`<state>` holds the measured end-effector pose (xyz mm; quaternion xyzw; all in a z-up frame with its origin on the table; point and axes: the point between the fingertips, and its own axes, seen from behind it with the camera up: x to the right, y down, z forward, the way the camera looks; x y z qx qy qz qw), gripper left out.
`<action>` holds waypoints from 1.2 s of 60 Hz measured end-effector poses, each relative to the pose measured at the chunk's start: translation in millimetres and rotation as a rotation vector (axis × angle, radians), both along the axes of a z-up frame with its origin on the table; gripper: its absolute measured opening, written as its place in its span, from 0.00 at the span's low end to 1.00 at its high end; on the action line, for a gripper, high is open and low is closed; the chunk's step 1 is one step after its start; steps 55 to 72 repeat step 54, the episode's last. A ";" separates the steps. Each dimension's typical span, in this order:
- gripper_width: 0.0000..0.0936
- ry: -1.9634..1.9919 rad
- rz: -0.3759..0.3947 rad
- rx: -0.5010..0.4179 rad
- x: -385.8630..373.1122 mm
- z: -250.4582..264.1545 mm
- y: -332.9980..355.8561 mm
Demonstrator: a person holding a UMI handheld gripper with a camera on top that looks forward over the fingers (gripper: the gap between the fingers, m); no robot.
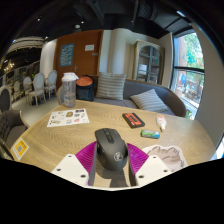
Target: Arrange mouse
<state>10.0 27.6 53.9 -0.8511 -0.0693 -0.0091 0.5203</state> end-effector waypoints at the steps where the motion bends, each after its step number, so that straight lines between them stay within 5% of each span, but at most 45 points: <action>1: 0.51 -0.003 -0.007 0.013 8.2 7.3 -1.4; 9: 0.50 -0.050 -0.158 0.067 100.6 36.1 -21.8; 23: 0.50 -0.053 -0.328 -0.147 206.8 -59.3 -50.6; 33: 0.61 -0.057 -0.308 -0.158 212.3 -63.1 -56.4; 39: 0.94 0.006 -0.258 -0.122 202.9 -50.0 -64.6; 54: 0.91 0.058 -0.218 0.062 194.8 0.3 -163.5; 72: 0.91 0.058 -0.218 0.062 194.8 0.3 -163.5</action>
